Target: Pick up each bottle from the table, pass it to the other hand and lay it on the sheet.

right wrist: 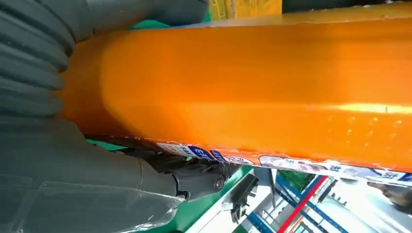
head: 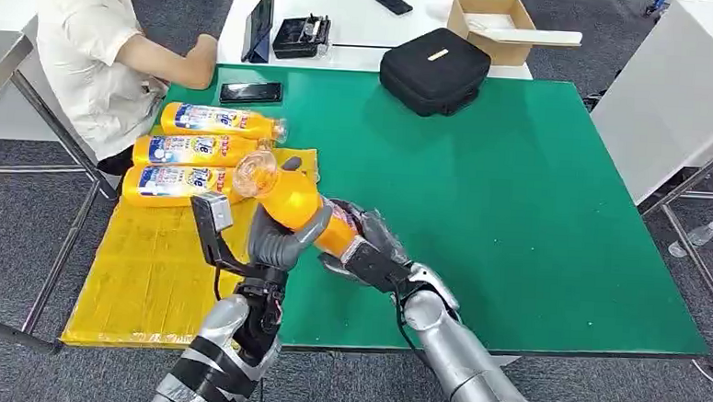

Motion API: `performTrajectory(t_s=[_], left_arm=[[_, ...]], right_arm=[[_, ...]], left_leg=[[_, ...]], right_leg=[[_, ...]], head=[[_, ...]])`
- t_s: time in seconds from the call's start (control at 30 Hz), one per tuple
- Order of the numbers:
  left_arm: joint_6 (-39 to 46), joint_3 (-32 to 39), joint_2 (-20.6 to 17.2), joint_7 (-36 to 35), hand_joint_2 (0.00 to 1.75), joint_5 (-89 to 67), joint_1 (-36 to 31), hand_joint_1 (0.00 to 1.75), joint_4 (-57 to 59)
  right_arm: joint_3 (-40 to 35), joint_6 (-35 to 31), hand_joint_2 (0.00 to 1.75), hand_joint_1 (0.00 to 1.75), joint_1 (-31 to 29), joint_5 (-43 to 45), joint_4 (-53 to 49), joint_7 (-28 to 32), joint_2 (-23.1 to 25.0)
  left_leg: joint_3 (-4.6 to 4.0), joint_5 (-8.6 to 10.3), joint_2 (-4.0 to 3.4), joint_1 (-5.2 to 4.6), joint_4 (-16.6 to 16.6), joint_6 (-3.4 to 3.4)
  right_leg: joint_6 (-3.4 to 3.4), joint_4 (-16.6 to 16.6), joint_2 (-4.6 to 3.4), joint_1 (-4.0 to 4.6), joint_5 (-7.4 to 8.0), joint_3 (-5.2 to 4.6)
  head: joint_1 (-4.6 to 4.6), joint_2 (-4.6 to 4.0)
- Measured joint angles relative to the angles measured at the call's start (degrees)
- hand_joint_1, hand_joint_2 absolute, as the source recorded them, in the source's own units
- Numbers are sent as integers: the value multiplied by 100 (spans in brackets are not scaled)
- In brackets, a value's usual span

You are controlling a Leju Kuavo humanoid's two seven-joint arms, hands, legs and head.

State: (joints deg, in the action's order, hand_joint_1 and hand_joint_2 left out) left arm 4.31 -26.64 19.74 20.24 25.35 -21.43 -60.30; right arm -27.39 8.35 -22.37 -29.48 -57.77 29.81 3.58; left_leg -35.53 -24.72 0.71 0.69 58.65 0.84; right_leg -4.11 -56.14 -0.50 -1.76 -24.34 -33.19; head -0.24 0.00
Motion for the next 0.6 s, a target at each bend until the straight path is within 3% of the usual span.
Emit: performTrajectory(t_s=[0.27, 0.3, 0.33, 0.37, 0.6], left_arm=[[-15, 0, 4, 0, 175, -37, -43, 175, 151], [-15, 0, 6, 0, 175, -39, -48, 175, 162], [-15, 0, 9, 0, 175, -42, -55, 175, 173], [-15, 0, 11, 0, 175, -53, -59, 175, 181], [236, -35, 15, 88, 175, -512, -36, 175, 201]], right_arm=[[-9, -9, 175, 175, -10, 9, 81, 28, -7], [-9, -9, 175, 168, -10, 9, 87, 28, -7], [-9, -11, 175, 129, -10, 11, 90, 28, -7], [-9, -11, 175, 2, -10, 20, 92, 33, -9], [15, -31, 175, 0, 41, 234, 37, -59, 57]], left_leg=[[0, 0, 1, 0, 0, 0], [0, 0, 1, 0, 0, 0], [0, 0, 1, 0, 0, 0], [0, 0, 1, 0, 0, 0], [-1, 0, 1, 0, 0, 0]], right_leg=[[0, -1, 0, 0, 0, 0], [0, 0, 0, 0, 0, 0], [0, -1, 0, 0, 0, 0], [0, 0, 1, 0, 0, 0], [0, -1, 0, 0, 0, -1]], head=[[0, 0], [2, 0], [0, 0], [0, 0], [2, 0]])
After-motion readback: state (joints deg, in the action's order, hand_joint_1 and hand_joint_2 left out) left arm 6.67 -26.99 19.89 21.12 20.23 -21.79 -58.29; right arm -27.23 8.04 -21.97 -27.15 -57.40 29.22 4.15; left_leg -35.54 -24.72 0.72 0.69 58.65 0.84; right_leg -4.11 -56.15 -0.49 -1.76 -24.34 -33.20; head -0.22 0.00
